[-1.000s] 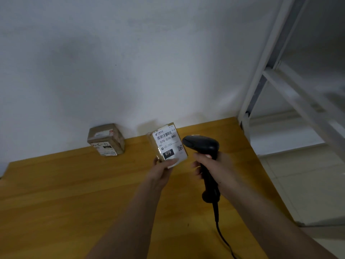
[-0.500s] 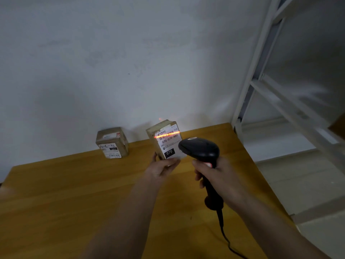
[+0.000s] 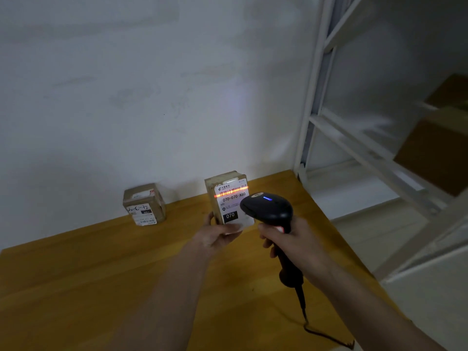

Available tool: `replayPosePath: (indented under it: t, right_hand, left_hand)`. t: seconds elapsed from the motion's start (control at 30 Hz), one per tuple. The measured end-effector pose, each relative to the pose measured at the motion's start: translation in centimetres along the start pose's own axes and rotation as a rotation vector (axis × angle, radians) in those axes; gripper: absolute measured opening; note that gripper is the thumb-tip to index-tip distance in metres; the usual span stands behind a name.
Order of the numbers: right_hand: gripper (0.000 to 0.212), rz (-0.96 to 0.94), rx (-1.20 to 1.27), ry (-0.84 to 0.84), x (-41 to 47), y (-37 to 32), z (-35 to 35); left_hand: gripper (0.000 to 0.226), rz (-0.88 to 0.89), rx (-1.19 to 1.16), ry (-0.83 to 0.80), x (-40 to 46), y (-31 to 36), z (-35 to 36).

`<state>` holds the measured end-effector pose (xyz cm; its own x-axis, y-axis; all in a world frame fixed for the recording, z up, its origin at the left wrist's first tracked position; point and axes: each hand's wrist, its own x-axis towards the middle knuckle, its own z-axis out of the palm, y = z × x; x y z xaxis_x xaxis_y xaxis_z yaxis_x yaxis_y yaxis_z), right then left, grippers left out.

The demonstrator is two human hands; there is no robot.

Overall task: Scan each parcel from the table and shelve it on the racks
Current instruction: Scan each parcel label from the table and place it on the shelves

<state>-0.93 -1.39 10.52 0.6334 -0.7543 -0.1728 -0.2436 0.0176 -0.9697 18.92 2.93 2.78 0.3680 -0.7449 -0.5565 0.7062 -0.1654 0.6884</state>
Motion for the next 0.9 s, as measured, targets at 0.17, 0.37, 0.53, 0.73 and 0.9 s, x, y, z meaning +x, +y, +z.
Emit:
replayPosePath:
  t: [0.17,0.37,0.53,0.73,0.9]
  right_hand:
    - [0.011,-0.012,0.052,0.039,-3.3,0.4,-3.5]
    - [0.01,-0.024,0.158,0.149,-9.8,1.9,-10.2]
    - [0.009,-0.027,0.229,0.334,-16.2,3.5,-16.6]
    - [0.012,-0.025,0.308,0.474,-23.1,5.0,-23.1]
    - [0.009,-0.038,0.353,0.574,-28.2,5.9,-27.9]
  left_hand:
    - [0.108,-0.076,0.141,-0.114,-2.1,-2.3,3.0]
    - [0.1,-0.144,0.274,-0.217,-5.3,-8.3,9.3]
    - [0.105,-0.24,0.384,-0.338,-8.7,-13.8,15.6]
    - [0.111,-0.255,0.442,-0.442,-12.7,-19.0,22.8]
    - [0.105,-0.206,0.487,-0.481,-15.5,-22.3,29.0]
